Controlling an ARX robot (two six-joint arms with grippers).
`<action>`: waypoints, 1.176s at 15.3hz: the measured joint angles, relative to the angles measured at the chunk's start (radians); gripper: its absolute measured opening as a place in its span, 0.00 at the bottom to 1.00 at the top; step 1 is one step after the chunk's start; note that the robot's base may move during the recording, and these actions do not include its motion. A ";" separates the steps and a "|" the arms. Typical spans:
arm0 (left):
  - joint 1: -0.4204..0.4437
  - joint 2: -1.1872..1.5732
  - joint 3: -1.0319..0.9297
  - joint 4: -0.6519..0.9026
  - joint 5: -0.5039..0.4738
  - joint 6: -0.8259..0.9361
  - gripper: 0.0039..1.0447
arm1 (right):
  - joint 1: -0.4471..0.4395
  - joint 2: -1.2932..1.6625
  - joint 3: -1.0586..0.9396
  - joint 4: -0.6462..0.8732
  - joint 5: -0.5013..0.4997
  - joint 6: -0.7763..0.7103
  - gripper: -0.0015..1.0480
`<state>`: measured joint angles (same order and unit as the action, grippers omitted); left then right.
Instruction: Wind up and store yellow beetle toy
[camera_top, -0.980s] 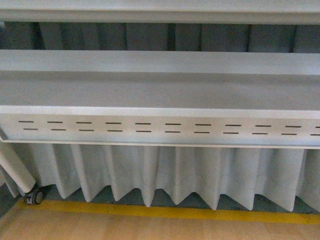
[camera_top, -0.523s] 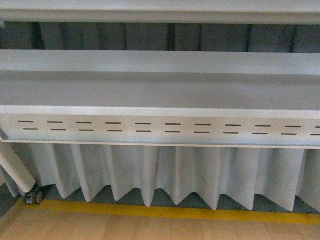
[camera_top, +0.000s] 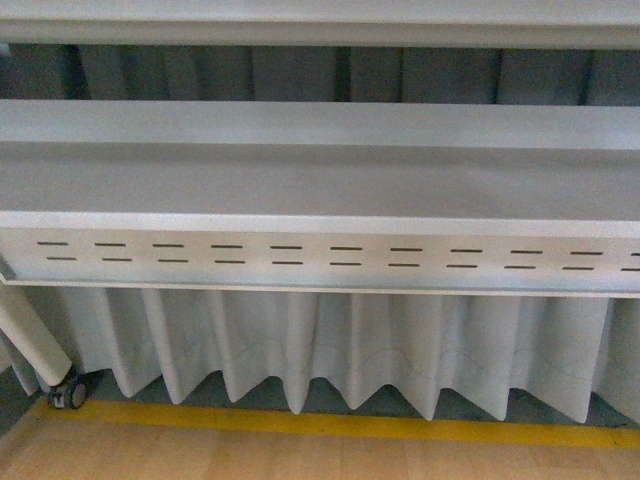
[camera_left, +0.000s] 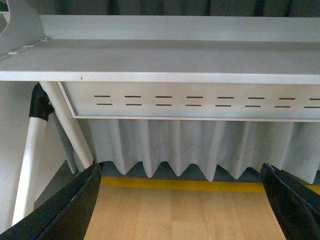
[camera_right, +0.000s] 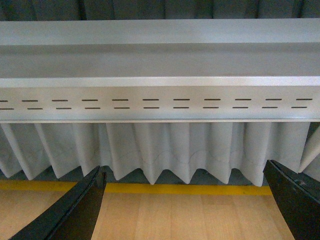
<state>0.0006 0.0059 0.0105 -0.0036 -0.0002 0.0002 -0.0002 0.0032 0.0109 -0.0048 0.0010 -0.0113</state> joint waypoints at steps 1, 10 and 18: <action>0.000 0.000 0.000 -0.001 0.000 0.000 0.94 | 0.000 0.000 0.000 -0.002 0.000 0.000 0.94; 0.000 0.000 0.000 0.000 -0.001 0.000 0.94 | 0.000 0.000 0.000 0.000 -0.001 0.001 0.94; 0.000 0.000 0.000 0.000 -0.001 0.000 0.94 | 0.000 0.000 0.000 0.002 0.000 0.001 0.94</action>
<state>0.0006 0.0059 0.0105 -0.0036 -0.0010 -0.0002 -0.0002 0.0032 0.0109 -0.0025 0.0006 -0.0105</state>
